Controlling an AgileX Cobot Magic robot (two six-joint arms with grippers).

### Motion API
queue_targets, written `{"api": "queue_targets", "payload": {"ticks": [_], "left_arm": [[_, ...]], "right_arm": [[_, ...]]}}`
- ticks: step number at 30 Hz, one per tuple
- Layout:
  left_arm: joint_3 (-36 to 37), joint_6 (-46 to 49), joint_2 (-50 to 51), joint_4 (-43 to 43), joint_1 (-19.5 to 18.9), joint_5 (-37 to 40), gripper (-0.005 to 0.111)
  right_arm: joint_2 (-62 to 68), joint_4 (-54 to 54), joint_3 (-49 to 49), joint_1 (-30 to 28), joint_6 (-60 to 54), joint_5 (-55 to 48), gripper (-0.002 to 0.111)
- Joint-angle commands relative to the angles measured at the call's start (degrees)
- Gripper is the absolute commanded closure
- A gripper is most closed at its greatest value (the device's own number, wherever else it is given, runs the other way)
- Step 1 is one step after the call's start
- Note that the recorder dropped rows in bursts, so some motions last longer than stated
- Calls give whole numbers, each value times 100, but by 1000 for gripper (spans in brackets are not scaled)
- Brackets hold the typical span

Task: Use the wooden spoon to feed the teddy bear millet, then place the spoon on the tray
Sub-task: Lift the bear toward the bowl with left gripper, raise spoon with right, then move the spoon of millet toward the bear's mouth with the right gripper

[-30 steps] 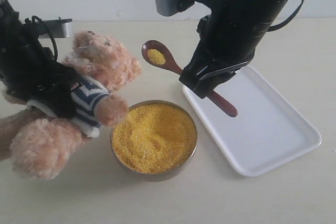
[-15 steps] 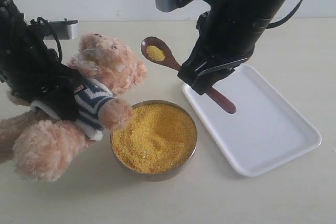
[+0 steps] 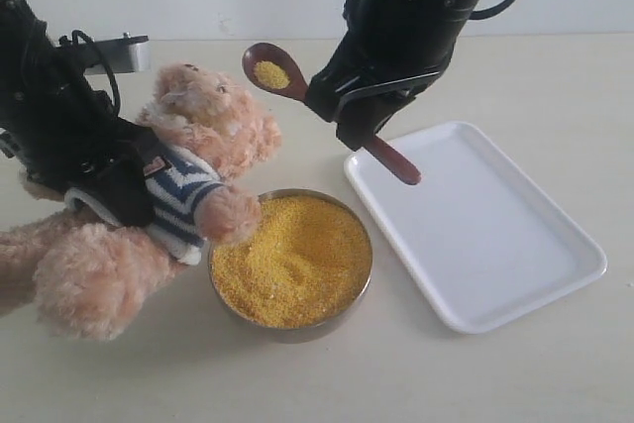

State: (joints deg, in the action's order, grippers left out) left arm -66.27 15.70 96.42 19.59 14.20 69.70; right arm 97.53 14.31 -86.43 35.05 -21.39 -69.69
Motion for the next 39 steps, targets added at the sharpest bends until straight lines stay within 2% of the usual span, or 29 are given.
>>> {"api": "queue_targets", "payload": {"ticks": [1,10,20,39], "left_arm": [[-21,43,-61,102,31,26,103],[-21,43,-61,102,31,26,103],[-21,43,-61,114,31,26,103],[-21,41,-144,206,31,26,103]], "right_arm": [[176,-18,-349,96,29,-27,109],[467,27,-1026,109,219,-27,109],[683,-72,-1036,384,259,-27,109],[692,-139,-1036,384,256,-27,109]]}}
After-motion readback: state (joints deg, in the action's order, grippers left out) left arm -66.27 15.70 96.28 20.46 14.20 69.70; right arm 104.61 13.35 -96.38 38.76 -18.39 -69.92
